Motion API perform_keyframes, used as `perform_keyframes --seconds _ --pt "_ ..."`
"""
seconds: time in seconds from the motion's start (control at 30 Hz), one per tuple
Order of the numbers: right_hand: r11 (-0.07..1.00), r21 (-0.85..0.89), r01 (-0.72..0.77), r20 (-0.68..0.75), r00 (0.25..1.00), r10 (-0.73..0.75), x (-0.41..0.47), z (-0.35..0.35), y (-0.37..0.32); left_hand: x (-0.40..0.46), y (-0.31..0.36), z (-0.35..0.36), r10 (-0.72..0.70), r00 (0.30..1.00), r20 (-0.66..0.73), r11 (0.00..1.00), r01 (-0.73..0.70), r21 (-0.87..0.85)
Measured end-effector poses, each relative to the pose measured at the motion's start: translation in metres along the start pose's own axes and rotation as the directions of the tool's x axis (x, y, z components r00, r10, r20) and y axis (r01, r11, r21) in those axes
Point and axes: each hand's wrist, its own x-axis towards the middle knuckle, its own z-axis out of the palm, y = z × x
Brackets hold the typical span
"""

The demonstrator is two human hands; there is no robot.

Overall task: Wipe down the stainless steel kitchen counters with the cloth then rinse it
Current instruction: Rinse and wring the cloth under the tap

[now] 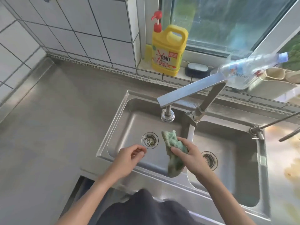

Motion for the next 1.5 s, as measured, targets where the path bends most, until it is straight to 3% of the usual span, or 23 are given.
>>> perform_keyframes --seconds 0.13,0.2,0.3,0.33,0.4,0.47,0.5,0.57,0.63,0.73,0.8,0.9,1.03,1.27,1.5 --pt "0.975 0.1 -0.2 0.098 0.977 0.19 0.034 -0.002 0.013 0.034 0.021 0.026 -0.137 0.99 0.041 0.984 0.14 -0.11" --pt "0.935 0.185 -0.304 0.15 0.949 0.278 0.048 -0.002 0.02 0.051 0.025 0.036 -0.251 0.962 0.11 0.927 0.272 -0.259" --pt "0.819 0.362 -0.445 0.275 0.89 0.363 0.061 0.004 0.021 0.075 0.027 0.049 -0.289 0.868 0.404 0.672 0.484 -0.56" --pt "0.784 0.395 -0.48 0.318 0.872 0.373 0.065 0.006 0.02 0.082 0.028 0.053 -0.279 0.845 0.456 0.597 0.525 -0.607" --pt "0.747 0.412 -0.522 0.373 0.845 0.385 0.073 0.007 0.018 0.095 0.031 0.058 -0.32 0.843 0.433 0.541 0.538 -0.646" --pt "0.802 0.306 -0.513 0.364 0.841 0.4 0.082 0.006 0.015 0.105 0.033 0.062 -0.378 0.855 0.355 0.534 0.515 -0.671" --pt "0.875 0.176 -0.451 0.29 0.873 0.392 0.086 0.003 0.013 0.111 0.034 0.063 -0.408 0.86 0.307 0.525 0.496 -0.692" --pt "0.946 -0.238 -0.219 0.061 0.969 0.24 0.095 -0.011 0.01 0.121 0.03 0.063 -0.454 0.859 0.237 0.494 0.464 -0.735" --pt "0.807 -0.591 -0.005 -0.044 0.999 -0.026 0.099 -0.031 0.007 0.128 0.023 0.061 -0.491 0.855 0.168 0.483 0.428 -0.764" --pt "0.578 -0.816 0.0 -0.205 0.935 -0.289 0.108 -0.064 -0.001 0.133 0.017 0.055 -0.515 0.848 0.123 0.478 0.404 -0.78" --pt "0.469 -0.877 -0.109 -0.266 0.921 -0.283 0.118 -0.078 -0.005 0.135 0.017 0.052 -0.513 0.849 0.13 0.455 0.397 -0.797" --pt "0.355 -0.916 -0.187 -0.219 0.974 -0.051 0.135 -0.082 -0.006 0.136 0.023 0.053 -0.507 0.849 0.153 0.43 0.403 -0.808" --pt "0.452 -0.868 -0.206 -0.208 0.977 0.047 0.145 -0.07 -0.001 0.135 0.024 0.06 -0.508 0.842 0.18 0.423 0.426 -0.8" --pt "0.455 -0.871 -0.183 -0.233 0.971 -0.054 0.147 -0.057 0.01 0.141 0.024 0.064 -0.55 0.808 0.21 0.382 0.467 -0.798" --pt "0.462 -0.861 -0.215 -0.252 0.968 -0.02 0.149 -0.052 0.011 0.146 0.025 0.071 -0.561 0.81 0.171 0.404 0.448 -0.797"
